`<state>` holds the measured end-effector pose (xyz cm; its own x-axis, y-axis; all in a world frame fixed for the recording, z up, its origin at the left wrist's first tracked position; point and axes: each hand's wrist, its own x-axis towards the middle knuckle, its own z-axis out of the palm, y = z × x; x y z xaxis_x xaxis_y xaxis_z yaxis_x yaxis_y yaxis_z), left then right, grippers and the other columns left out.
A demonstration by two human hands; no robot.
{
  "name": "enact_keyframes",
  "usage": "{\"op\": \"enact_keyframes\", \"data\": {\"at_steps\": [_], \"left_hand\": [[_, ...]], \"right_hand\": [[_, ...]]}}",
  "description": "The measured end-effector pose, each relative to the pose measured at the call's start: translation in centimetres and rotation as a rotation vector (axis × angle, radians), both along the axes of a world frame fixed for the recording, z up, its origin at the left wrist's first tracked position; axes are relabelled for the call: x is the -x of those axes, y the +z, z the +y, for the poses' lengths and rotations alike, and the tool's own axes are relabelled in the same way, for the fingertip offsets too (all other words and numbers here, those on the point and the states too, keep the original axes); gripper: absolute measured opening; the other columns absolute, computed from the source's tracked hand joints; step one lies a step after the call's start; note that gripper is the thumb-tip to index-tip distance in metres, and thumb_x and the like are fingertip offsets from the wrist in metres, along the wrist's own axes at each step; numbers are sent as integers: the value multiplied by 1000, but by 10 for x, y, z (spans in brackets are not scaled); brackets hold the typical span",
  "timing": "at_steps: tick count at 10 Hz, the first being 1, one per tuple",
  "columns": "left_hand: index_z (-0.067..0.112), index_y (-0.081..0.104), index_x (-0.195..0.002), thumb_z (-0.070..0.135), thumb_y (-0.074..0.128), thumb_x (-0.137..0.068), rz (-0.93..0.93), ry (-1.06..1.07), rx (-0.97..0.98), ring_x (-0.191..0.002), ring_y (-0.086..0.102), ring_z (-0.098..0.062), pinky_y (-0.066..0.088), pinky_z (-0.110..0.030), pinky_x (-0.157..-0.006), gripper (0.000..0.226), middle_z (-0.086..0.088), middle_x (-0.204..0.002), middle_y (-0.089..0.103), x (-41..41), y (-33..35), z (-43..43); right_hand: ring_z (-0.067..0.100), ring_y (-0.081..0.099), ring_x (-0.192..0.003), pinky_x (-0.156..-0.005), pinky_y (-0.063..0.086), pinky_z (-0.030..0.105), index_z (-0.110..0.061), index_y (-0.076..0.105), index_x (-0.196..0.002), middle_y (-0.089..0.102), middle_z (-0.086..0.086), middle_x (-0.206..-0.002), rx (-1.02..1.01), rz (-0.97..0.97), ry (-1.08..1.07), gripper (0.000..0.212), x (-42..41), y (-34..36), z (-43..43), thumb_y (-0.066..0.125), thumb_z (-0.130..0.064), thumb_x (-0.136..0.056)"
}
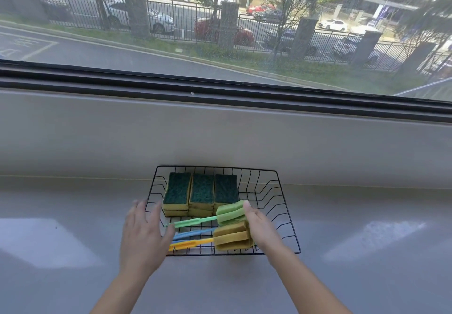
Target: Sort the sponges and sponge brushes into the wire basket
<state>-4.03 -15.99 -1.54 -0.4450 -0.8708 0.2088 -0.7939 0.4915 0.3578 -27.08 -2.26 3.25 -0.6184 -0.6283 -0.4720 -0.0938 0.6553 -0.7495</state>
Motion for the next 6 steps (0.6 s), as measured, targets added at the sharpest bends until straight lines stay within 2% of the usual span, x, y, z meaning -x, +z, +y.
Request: {"op": "enact_keyframes", "data": {"at_steps": [1, 2, 4, 5, 6], "left_hand": [[15, 43, -140, 42, 55, -92, 1, 36, -110, -141, 28, -34, 36, -48, -112, 56, -17, -148, 38, -3, -12, -5], [17, 38, -143, 45, 53, -93, 0, 49, -148, -141, 28, -30, 39, -46, -110, 59, -14, -151, 33, -3, -16, -3], [18, 38, -145, 44, 53, -92, -19, 54, -173, -140, 30, -30, 36, -44, -110, 61, -14, -152, 32, -2, -14, -5], [17, 37, -145, 43, 55, -91, -13, 38, -160, -139, 31, -31, 35, -44, -111, 62, -14, -151, 33, -4, -7, -5], [17, 35, -147, 42, 55, -92, -17, 38, -155, -142, 28, -30, 33, -43, -113, 64, -13, -153, 31, -7, -3, -5]], "right_hand": [[22, 59, -115, -101, 48, 44, -27, 58, -129, 64, 0, -123, -42, 55, 32, 73, -4, -4, -4, 21, -78, -92], [21, 59, -113, -101, 48, 44, -26, 59, -128, 65, 0, -121, -43, 76, 31, 75, -5, -6, -3, 20, -79, -91], [21, 58, -114, -101, 47, 43, -27, 57, -129, 64, -1, -122, -23, 66, 30, 69, -4, -3, -1, 23, -76, -93], [22, 59, -115, -102, 48, 47, -29, 56, -129, 65, -1, -122, 23, 69, -1, 62, -5, -2, 3, 26, -72, -95], [20, 60, -112, -101, 48, 46, -34, 60, -119, 67, -5, -116, 80, 105, -55, 46, -2, 0, 7, 30, -64, -100]]}}
